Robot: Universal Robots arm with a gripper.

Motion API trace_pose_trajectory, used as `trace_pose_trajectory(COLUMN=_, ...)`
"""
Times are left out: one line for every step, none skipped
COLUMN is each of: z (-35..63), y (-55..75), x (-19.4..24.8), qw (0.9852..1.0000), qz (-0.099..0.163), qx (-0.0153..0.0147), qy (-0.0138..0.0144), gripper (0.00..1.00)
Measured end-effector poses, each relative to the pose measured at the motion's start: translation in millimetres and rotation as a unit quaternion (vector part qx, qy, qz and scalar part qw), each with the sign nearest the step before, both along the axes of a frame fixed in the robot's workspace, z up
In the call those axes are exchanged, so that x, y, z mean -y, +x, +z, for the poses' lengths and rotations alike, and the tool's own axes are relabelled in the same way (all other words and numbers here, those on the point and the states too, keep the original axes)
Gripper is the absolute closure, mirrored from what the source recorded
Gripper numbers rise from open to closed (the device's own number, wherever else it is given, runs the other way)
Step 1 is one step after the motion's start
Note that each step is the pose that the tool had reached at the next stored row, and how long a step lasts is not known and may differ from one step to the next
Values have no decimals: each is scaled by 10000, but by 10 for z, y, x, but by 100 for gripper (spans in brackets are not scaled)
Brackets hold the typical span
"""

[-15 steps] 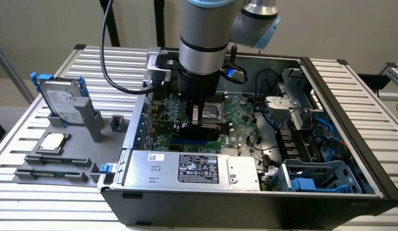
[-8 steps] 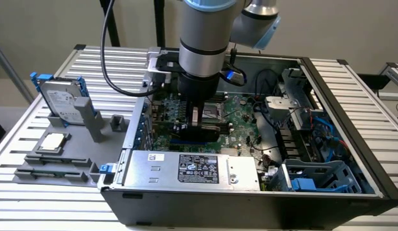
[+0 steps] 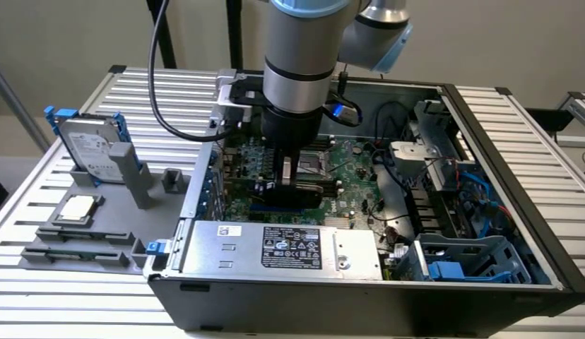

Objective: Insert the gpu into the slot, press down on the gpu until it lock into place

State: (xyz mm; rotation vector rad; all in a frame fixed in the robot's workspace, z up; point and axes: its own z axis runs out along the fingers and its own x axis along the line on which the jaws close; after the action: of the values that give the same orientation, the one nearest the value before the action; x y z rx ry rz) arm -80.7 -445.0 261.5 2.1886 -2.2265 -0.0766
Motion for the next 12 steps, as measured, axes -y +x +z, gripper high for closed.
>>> trace_pose_trajectory(z=-6, y=0, x=-1, qw=10000, qz=0, qx=1, qy=1, gripper=73)
trace_pose_trajectory(z=-15, y=0, x=0, qw=10000, qz=0, qx=-1, qy=0, gripper=73)
trace_pose_trajectory(z=-26, y=-1, x=0, qw=10000, qz=0, qx=-4, qy=-4, gripper=73)
trace_pose_trajectory(z=-37, y=-2, x=1, qw=10000, qz=0, qx=-6, qy=-5, gripper=73)
trace_pose_trajectory(z=-44, y=-2, x=1, qw=10000, qz=-1, qx=-7, qy=-5, gripper=73)
trace_pose_trajectory(z=-51, y=-2, x=0, qw=10000, qz=-2, qx=-11, qy=-3, gripper=73)
trace_pose_trajectory(z=-54, y=0, x=-1, qw=10000, qz=-1, qx=-21, qy=0, gripper=73)
trace_pose_trajectory(z=-55, y=1, x=-1, qw=10000, qz=0, qx=-35, qy=0, gripper=73)
trace_pose_trajectory(z=-55, y=3, x=-2, qw=10000, qz=1, qx=-48, qy=0, gripper=73)
trace_pose_trajectory(z=-50, y=6, x=-3, qw=10000, qz=1, qx=-59, qy=1, gripper=73)
trace_pose_trajectory(z=-43, y=9, x=-5, qw=10000, qz=0, qx=-67, qy=4, gripper=73)
trace_pose_trajectory(z=-29, y=15, x=-8, qw=10000, qz=0, qx=-69, qy=8, gripper=73)
